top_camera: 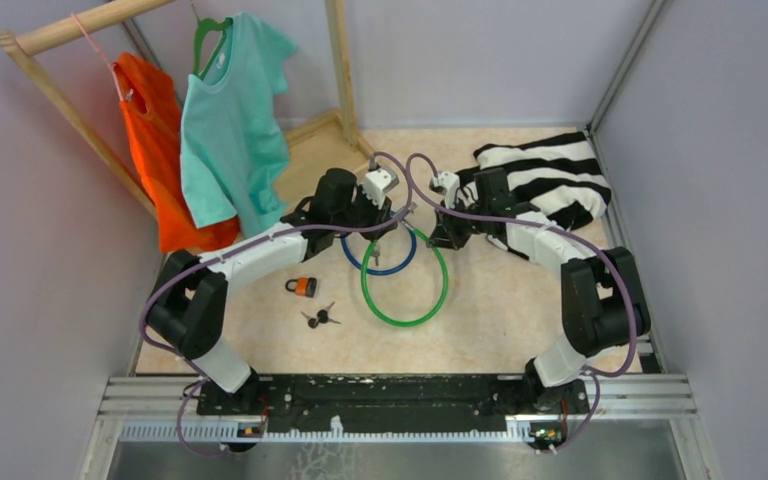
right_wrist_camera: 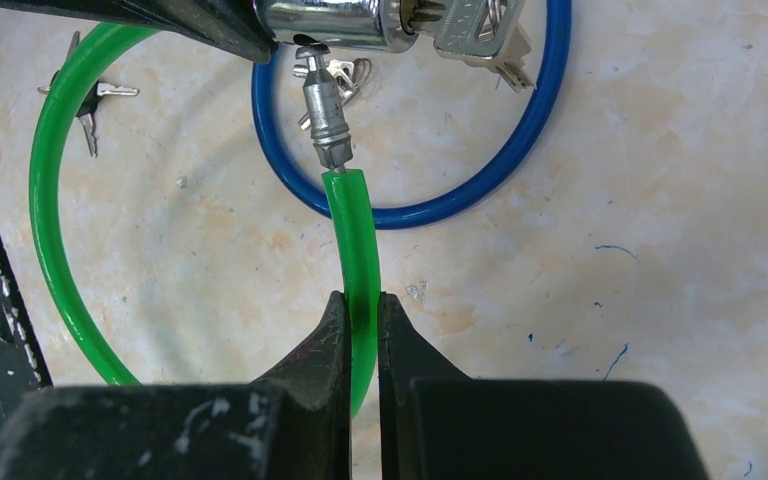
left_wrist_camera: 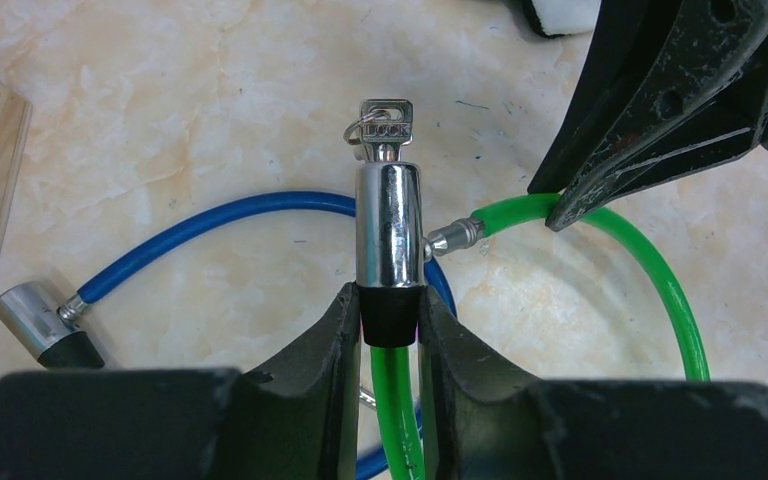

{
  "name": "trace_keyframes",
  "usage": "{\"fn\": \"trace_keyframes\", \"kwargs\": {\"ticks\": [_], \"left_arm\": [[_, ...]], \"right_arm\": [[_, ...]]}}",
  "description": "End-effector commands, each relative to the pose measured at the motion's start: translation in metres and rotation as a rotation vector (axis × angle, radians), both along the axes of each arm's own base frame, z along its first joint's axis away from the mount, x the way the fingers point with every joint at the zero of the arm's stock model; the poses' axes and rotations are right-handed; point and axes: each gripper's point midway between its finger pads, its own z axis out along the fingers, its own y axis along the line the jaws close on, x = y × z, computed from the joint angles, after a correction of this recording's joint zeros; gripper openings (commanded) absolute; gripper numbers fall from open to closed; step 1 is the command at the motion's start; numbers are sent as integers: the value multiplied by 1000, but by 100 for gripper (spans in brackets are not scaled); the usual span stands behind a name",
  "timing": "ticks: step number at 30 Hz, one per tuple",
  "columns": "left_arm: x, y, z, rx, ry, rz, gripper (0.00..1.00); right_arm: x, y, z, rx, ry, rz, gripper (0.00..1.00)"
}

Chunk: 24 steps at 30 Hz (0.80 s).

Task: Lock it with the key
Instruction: Lock the lock.

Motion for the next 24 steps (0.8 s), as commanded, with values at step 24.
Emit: {"fn": "trace_keyframes", "kwargs": {"ticks": [24], "left_arm": [[-10,-15,10,-103,-11,-85,0]], "right_arm": [[7,37,50,193,-68,81,0]]}}
